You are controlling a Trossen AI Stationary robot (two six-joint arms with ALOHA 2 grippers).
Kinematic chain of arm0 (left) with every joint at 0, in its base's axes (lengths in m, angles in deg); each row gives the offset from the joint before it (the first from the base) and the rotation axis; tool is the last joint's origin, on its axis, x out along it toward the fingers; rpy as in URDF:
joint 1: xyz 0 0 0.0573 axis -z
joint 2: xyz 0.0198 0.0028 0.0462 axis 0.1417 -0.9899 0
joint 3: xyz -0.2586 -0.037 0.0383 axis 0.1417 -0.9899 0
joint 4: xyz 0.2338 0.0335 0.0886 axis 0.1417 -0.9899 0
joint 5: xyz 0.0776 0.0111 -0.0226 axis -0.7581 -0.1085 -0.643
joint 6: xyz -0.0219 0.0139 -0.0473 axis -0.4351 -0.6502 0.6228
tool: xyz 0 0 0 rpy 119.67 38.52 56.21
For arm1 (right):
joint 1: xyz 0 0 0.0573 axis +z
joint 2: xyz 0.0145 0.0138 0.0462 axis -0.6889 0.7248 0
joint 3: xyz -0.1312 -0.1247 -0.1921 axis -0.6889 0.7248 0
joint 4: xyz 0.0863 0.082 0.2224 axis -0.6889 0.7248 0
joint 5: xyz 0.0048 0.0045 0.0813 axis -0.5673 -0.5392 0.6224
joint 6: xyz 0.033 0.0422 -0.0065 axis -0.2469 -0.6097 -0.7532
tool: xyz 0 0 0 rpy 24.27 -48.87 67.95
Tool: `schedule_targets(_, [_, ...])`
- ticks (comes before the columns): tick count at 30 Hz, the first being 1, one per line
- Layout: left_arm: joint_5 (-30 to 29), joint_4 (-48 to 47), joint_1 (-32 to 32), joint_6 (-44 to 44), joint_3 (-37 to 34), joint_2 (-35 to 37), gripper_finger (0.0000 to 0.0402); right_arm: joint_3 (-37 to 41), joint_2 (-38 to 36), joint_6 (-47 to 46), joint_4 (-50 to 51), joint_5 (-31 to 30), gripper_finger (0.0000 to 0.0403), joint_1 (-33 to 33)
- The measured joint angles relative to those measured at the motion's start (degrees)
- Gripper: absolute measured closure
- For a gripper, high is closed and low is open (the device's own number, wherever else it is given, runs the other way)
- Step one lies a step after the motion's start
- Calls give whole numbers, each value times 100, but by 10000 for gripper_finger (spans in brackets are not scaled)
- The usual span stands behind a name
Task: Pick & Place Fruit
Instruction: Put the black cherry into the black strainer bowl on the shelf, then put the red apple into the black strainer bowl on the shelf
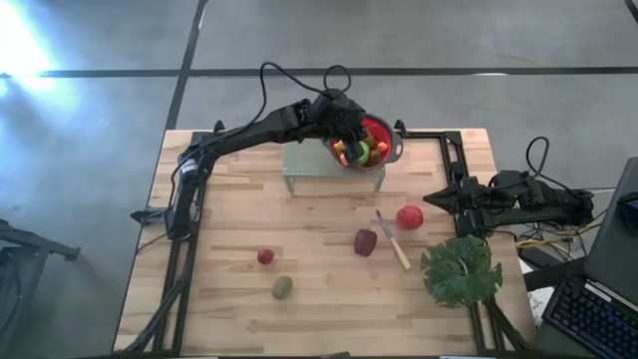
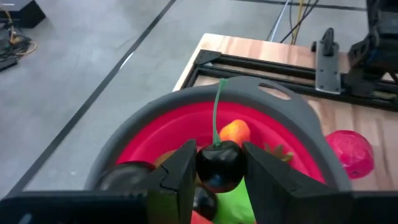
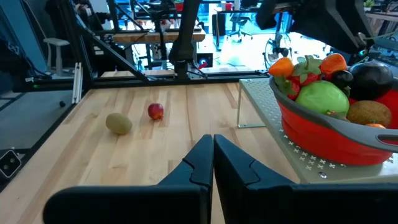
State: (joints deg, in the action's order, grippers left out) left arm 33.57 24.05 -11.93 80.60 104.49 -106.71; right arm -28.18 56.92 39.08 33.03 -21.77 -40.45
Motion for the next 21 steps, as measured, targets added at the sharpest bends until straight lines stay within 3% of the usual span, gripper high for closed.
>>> schedule_targets(9, [-69,6,-45,-54,-71,0,261,2,0,0,-1,0,394,0])
schedule_targets(15, [-108,-92,-45,-205,-81,0,224,1,-1,0,0,0,394,0])
schedule_targets(21, [-49,-1180,-7,-507,200,193,203,0,-2,0,0,0,394,2])
